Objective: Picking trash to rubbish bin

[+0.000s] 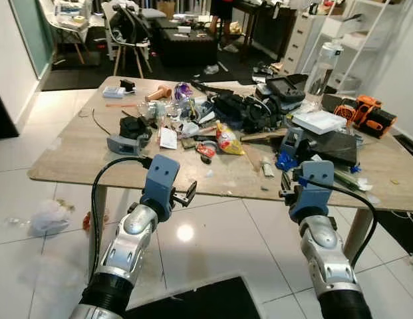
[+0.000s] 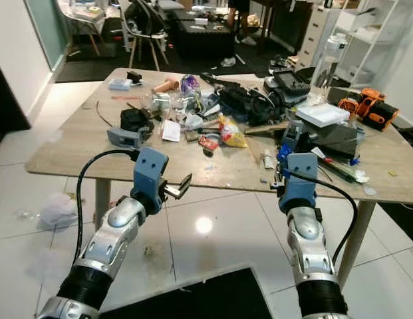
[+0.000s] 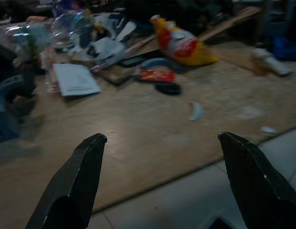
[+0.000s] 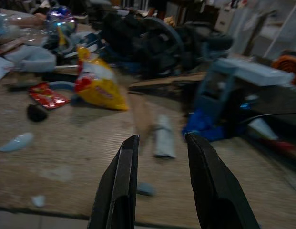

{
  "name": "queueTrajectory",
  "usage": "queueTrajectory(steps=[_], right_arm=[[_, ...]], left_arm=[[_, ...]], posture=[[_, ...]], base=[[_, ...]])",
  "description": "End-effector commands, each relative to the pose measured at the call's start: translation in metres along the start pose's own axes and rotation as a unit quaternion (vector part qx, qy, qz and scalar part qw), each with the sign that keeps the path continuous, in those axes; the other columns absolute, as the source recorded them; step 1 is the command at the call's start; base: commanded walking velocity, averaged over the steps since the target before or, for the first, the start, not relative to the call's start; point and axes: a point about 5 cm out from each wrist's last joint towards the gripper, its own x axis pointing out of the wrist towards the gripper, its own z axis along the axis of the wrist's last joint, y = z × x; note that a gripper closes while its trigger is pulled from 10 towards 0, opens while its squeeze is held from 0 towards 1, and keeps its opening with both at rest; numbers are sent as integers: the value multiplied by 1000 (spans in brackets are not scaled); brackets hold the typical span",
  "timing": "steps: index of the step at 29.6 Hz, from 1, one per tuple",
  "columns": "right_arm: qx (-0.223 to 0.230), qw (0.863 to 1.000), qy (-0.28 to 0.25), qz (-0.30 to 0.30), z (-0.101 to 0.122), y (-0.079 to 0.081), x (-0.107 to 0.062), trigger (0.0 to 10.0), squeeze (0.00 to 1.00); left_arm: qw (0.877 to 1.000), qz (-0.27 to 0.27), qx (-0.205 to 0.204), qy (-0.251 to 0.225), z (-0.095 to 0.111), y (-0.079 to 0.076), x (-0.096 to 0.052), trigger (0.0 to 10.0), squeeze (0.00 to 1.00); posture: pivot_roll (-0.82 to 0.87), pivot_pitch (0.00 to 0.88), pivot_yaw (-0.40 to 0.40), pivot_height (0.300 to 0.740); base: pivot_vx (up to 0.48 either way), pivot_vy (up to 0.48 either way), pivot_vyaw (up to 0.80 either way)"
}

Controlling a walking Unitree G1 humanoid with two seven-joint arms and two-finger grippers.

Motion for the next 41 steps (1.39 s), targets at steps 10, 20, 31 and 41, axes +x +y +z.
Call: queueTrajectory(steps=[10,20,31,41], right_arm=[[6,1000,3,24,-2,2,-3,10000,0],[-4,990,35,133,-11,25,-10,10000,0],[37,952,45,299,-9,63,-31,10000,0],[13,939,40,340,-6,68,-37,10000,0]], left_arm=[[997,80,-3,-5,3,16,1,10000,0],[986,166,-11,8,-1,45,-6,10000,0],[982,190,-12,12,-4,51,-10,10000,0],[978,108,-123,-129,32,45,-14,10000,0]], posture=[[-102,32,-46,740],[-100,34,-47,740],[-98,42,-46,740],[-92,47,-46,740]], base=[[367,0,0],[366,0,0],[368,0,0],[105,0,0]])
